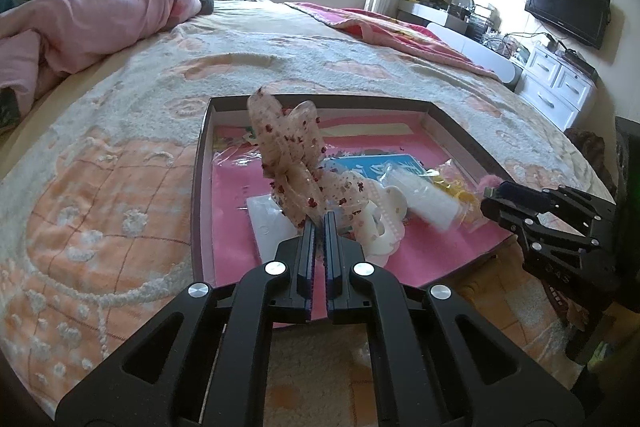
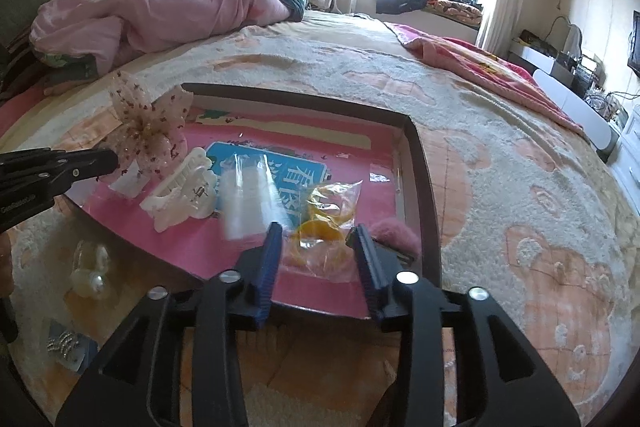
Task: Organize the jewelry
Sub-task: 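Carry both bags over the pink tray and open both grippers to release them, then lift both grippers out of the tray toward the loose items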
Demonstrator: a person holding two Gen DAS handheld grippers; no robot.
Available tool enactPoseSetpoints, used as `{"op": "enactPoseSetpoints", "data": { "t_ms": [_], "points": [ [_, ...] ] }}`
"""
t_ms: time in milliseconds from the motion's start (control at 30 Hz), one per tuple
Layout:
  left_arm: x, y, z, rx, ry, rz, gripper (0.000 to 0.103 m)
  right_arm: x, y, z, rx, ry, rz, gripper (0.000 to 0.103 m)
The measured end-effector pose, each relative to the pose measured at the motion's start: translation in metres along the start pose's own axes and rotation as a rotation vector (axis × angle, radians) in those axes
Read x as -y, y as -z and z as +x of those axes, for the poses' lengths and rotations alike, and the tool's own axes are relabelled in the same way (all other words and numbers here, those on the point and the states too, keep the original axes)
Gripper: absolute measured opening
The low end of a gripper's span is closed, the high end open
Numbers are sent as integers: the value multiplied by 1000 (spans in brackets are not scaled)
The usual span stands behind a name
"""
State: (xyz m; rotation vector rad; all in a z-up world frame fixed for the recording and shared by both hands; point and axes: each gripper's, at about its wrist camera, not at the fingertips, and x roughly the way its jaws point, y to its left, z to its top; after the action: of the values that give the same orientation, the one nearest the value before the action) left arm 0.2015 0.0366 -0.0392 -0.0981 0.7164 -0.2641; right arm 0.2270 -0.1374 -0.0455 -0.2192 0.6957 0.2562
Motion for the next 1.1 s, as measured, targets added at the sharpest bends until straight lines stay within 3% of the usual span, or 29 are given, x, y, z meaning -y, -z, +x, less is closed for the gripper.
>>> {"op": "enactPoseSetpoints", "data": {
  "t_ms": [167,267,433,1100],
  "points": [
    [-3,3,-3,4,-5,-3,1,-1,1,-11,30,4,3,55],
    [-2,3,-7,9,-9,-6,11,-1,2,-18,50,12,3,64],
    [-1,3,-14,24,-13,-7,32,2,4,-28,68,16,16,69],
    [11,8,-61,108,-27,-11,82,15,17,-74,148,43,80,86]
  ]
}}
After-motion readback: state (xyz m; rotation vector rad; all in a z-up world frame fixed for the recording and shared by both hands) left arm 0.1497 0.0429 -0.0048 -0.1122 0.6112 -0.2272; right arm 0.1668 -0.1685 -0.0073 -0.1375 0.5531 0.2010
